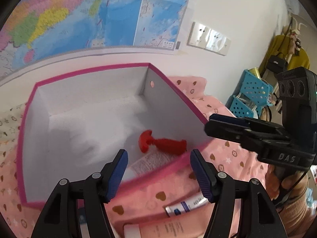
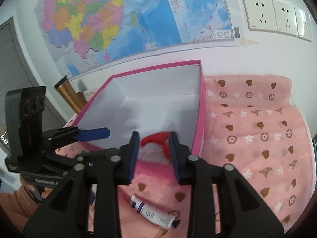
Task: Organize rigid objects
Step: 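Carry the red piece over the box and open the right gripper, then move the right gripper to the white tape roll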
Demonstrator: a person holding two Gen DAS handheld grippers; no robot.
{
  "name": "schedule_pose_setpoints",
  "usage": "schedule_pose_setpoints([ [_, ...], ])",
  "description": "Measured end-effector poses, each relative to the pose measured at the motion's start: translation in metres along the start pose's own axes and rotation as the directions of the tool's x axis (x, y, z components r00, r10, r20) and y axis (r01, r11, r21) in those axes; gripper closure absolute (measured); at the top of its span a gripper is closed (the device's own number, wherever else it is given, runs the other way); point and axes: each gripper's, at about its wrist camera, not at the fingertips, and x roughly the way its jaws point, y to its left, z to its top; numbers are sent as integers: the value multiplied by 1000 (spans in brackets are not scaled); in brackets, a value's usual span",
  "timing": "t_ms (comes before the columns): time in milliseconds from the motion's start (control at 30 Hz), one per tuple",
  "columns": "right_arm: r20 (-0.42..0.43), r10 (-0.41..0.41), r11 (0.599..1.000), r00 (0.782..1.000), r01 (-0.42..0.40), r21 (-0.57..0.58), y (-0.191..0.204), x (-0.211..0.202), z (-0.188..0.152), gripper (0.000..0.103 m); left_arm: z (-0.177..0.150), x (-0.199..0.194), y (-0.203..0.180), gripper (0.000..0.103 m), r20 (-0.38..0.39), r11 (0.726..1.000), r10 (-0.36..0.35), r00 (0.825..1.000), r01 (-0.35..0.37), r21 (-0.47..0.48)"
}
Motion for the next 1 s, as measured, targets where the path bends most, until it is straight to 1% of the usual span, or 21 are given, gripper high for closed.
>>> schedule_pose_setpoints([
  [33, 5, 6, 1000, 1000, -6, -11, 3, -7, -4, 63, -4, -5, 0, 36, 7, 1000, 1, 1000, -1, 1],
  [100, 7, 26, 999, 1000, -26, -20, 8, -16, -13, 61, -13, -15, -1, 34, 29, 1000, 3, 1000, -3, 10],
  [133, 3, 38, 999, 999, -38, -22, 9, -21, -19, 60, -19, -22, -1, 32, 43, 1000, 18, 999, -19, 21],
  [233, -24, 77, 997, 997, -77, -11, 11, -29, -38, 58, -31, -31, 1, 31, 44, 1000, 18, 999, -19, 22],
  [300, -50, 80, 997, 996, -80, 10, 8, -30, -51, 58, -39, -36, 3, 31, 44, 999, 37, 998, -38, 25],
  [400, -102, 89, 994, 991, -82, 67, -2, -27, -73, 58, -54, -38, 9, 31, 21, 999, 32, 999, -32, 2],
  [533, -147, 114, 987, 983, -95, 127, -11, -25, -95, 58, -71, -34, 14, 31, -16, 999, 31, 999, -32, -22],
  [633, -179, 138, 983, 974, -112, 147, -11, -24, -109, 58, -84, -29, 14, 31, -48, 999, 20, 999, -22, -33],
  [700, -204, 140, 983, 969, -111, 147, -8, -22, -117, 58, -91, -28, 12, 31, -63, 999, 14, 998, -17, -37],
  [833, -226, 160, 978, 961, -123, 169, -6, -20, -128, 58, -100, -30, 3, 31, -74, 999, -22, 997, 20, -39],
  [1000, -227, 182, 974, 957, -143, 175, -2, -27, -136, 58, -114, -37, -16, 31, -85, 998, -54, 995, 54, 7],
])
